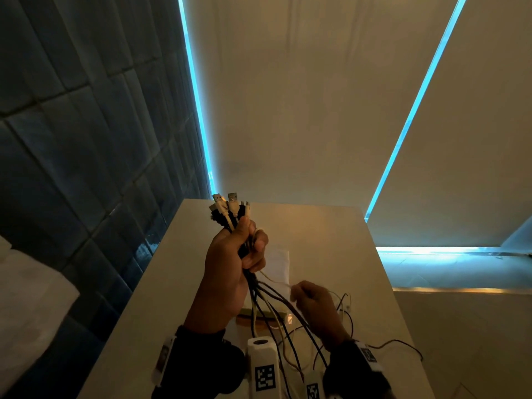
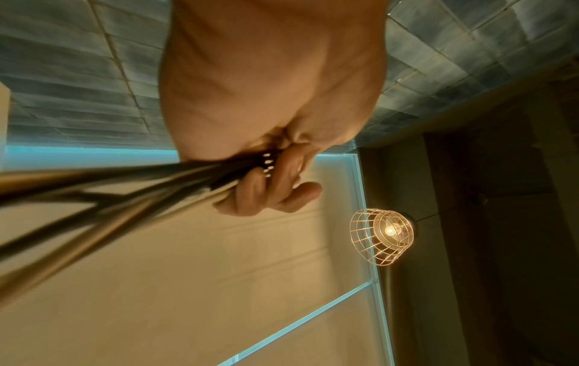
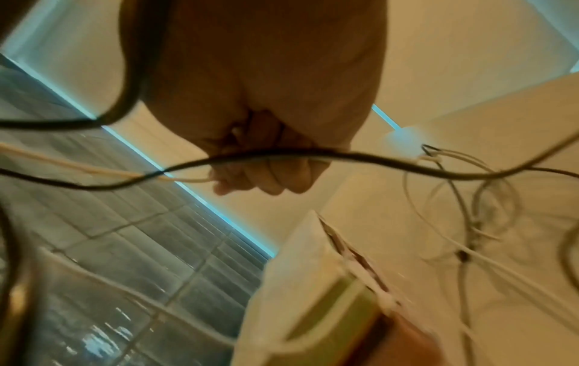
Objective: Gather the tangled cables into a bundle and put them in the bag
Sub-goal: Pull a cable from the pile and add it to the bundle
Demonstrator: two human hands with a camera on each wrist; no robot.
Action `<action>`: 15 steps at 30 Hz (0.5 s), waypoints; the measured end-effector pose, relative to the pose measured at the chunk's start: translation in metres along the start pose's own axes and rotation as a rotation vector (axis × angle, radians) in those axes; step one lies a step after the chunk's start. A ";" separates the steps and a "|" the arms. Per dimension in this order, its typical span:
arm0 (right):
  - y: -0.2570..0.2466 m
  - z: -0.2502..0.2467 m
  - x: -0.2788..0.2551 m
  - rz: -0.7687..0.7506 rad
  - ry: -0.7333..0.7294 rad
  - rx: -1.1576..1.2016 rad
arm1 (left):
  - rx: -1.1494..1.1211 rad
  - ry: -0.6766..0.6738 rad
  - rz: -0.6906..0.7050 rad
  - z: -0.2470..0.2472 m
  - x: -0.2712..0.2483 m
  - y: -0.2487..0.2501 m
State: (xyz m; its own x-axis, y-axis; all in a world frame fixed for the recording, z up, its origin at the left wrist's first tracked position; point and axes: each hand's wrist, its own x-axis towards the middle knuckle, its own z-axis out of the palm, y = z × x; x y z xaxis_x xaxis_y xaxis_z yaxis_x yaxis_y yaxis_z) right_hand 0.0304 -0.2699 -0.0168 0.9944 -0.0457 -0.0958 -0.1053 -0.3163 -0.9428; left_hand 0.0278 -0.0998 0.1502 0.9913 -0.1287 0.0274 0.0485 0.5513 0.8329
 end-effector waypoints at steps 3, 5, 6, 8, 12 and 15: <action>-0.045 -0.011 0.000 -0.077 0.116 0.162 | 0.089 0.050 -0.021 0.001 0.001 0.001; -0.082 -0.018 -0.006 -0.170 0.118 0.328 | 0.179 0.085 -0.040 0.003 0.000 -0.001; -0.098 -0.020 -0.010 -0.226 0.095 0.397 | 0.229 0.103 -0.050 0.004 0.000 -0.003; -0.123 -0.021 -0.019 -0.327 0.025 0.480 | 0.312 0.132 -0.072 0.006 -0.001 -0.006; -0.139 -0.016 -0.032 -0.408 -0.131 0.473 | 0.337 0.174 -0.088 0.006 -0.002 -0.005; -0.133 -0.014 -0.033 -0.360 -0.210 0.498 | 0.112 0.150 -0.094 0.002 -0.002 -0.001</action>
State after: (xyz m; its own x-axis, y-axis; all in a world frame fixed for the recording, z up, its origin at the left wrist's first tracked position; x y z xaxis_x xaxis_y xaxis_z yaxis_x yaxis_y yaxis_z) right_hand 0.0115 -0.2395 0.1164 0.9530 0.1838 0.2409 0.2032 0.2020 -0.9581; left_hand 0.0255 -0.1017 0.1510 0.9906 -0.0463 -0.1288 0.1359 0.4462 0.8845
